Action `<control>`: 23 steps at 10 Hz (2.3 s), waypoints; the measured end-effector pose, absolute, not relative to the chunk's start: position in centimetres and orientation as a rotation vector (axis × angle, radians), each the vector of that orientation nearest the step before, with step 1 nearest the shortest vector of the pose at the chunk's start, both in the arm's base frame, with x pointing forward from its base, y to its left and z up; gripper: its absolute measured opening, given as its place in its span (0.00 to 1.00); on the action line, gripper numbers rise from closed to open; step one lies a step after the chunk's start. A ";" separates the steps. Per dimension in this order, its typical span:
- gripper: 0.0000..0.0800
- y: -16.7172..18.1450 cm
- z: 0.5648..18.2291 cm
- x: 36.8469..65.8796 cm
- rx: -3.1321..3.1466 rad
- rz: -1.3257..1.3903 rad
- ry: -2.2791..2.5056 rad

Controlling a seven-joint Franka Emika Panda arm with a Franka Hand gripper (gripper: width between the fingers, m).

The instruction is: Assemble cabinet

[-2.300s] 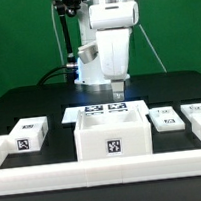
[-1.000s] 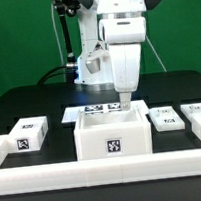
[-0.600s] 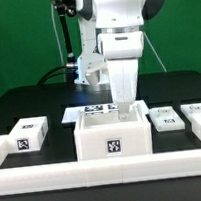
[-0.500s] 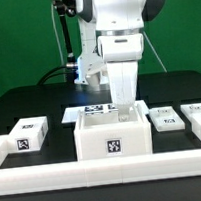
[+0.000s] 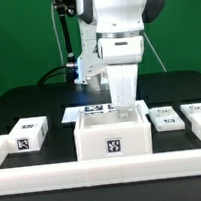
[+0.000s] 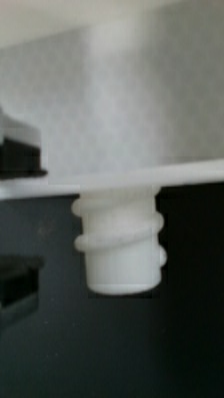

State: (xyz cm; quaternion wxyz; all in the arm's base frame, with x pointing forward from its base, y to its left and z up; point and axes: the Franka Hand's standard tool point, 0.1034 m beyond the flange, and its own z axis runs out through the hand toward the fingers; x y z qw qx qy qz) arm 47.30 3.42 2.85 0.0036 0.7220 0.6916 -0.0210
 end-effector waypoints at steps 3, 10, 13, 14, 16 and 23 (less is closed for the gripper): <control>0.03 3.4 2.8 47.3 2.264 -0.066 2.167; 0.03 3.4 2.9 47.4 2.261 -0.064 2.169; 0.04 4.2 3.5 49.0 2.212 -0.031 2.201; 0.04 4.7 3.8 49.9 2.201 -0.016 2.203; 0.04 5.8 3.7 51.3 2.195 -0.006 2.213; 0.04 11.7 2.9 52.4 2.201 -0.004 2.262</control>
Offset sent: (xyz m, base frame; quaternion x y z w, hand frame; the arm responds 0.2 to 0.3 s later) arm 0.0000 0.0000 0.0000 0.0000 0.0000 0.0000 1.0000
